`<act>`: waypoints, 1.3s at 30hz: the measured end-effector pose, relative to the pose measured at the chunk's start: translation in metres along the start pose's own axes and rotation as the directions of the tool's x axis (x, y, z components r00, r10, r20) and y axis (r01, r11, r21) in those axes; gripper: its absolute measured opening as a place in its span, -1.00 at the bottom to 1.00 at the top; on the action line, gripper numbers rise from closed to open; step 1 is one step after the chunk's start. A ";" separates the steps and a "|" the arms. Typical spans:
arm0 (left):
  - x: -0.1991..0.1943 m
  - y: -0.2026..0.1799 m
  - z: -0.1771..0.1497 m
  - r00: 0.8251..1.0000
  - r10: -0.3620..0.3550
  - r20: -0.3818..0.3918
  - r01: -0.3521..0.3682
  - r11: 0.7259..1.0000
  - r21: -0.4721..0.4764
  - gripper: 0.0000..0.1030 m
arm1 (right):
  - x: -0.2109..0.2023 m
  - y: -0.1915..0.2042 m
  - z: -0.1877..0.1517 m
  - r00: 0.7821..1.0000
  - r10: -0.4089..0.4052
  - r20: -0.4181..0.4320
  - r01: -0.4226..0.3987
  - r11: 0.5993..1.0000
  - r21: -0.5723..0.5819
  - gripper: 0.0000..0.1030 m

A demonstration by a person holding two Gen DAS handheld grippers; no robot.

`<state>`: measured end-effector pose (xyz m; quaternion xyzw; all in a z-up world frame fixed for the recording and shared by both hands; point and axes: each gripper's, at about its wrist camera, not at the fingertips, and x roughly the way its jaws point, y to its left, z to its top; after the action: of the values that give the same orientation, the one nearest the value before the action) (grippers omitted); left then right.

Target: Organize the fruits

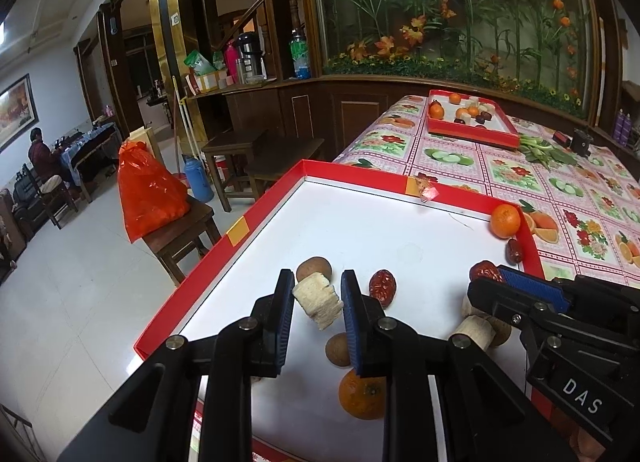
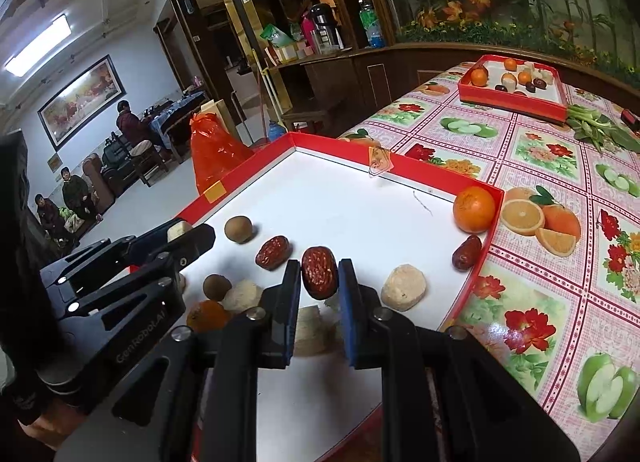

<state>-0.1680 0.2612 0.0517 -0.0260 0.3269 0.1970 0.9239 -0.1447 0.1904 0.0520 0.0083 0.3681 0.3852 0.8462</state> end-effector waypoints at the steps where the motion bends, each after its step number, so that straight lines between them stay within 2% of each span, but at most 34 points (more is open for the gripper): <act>1: -0.001 0.000 0.001 1.000 -0.001 0.003 0.001 1.000 0.001 -0.46 | -0.002 0.000 0.000 1.000 0.002 0.005 -0.002 1.000 0.003 -0.50; 2: -0.002 -0.001 0.001 1.000 0.003 0.006 -0.003 1.000 0.003 -0.38 | -0.003 -0.001 0.001 1.000 0.002 0.011 -0.002 1.000 0.007 -0.46; 4: -0.004 -0.002 0.002 1.000 0.010 0.013 -0.010 1.000 -0.003 -0.05 | -0.009 -0.004 0.003 0.999 0.003 0.032 -0.004 1.000 0.025 -0.30; 5: -0.005 -0.002 0.003 1.000 0.011 0.019 -0.011 1.000 -0.006 -0.01 | -0.011 -0.005 0.003 0.999 0.003 0.044 -0.005 1.000 0.031 -0.29; 7: -0.008 -0.001 0.004 1.000 0.016 0.026 -0.015 1.000 -0.015 0.25 | -0.014 -0.007 0.004 0.998 0.001 0.058 -0.003 0.999 0.039 -0.28; 8: -0.008 -0.001 0.006 0.999 0.018 0.027 -0.017 1.000 -0.019 0.31 | -0.015 -0.008 0.005 0.998 0.003 0.060 -0.006 0.999 0.045 -0.28; 11: -0.013 -0.002 0.008 0.999 0.020 0.041 -0.019 0.999 -0.027 0.38 | -0.017 -0.011 0.005 0.998 0.005 0.064 -0.008 0.998 0.057 -0.28; 13: -0.016 -0.002 0.010 0.999 0.021 0.043 -0.019 0.999 -0.035 0.53 | -0.020 -0.010 0.005 0.997 0.004 0.071 -0.008 0.998 0.056 -0.28; 23: -0.037 -0.003 0.015 0.998 0.050 0.046 -0.047 0.997 -0.063 0.61 | -0.047 -0.009 -0.005 0.994 -0.029 0.102 0.022 0.998 0.065 -0.27; 29: -0.058 -0.006 0.017 0.996 0.071 0.047 -0.067 0.995 -0.075 0.77 | -0.087 -0.001 -0.005 0.985 -0.071 0.156 0.062 0.996 0.057 -0.11; 33: -0.078 -0.006 0.018 0.992 0.100 0.073 -0.093 0.991 -0.097 0.99 | -0.120 0.008 -0.003 0.973 -0.086 0.216 0.078 0.996 0.044 0.08; 35: -0.091 -0.005 0.018 0.988 0.121 0.100 -0.110 0.988 -0.107 0.99 | -0.135 0.013 -0.003 0.965 -0.088 0.248 0.081 0.996 0.040 0.33; 37: -0.099 -0.006 0.019 0.986 0.126 0.113 -0.114 0.988 -0.108 0.99 | -0.153 0.019 -0.005 0.952 -0.087 0.292 0.080 0.996 0.036 0.69; 39: -0.109 -0.007 0.019 0.983 0.133 0.127 -0.120 0.987 -0.103 0.99 | -0.169 0.025 -0.007 0.937 -0.099 0.335 0.092 0.995 0.038 0.92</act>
<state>-0.2316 0.2198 0.1329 -0.0357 0.2558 0.2719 0.9270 -0.2385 0.0951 0.1589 0.0652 0.2222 0.3325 0.9142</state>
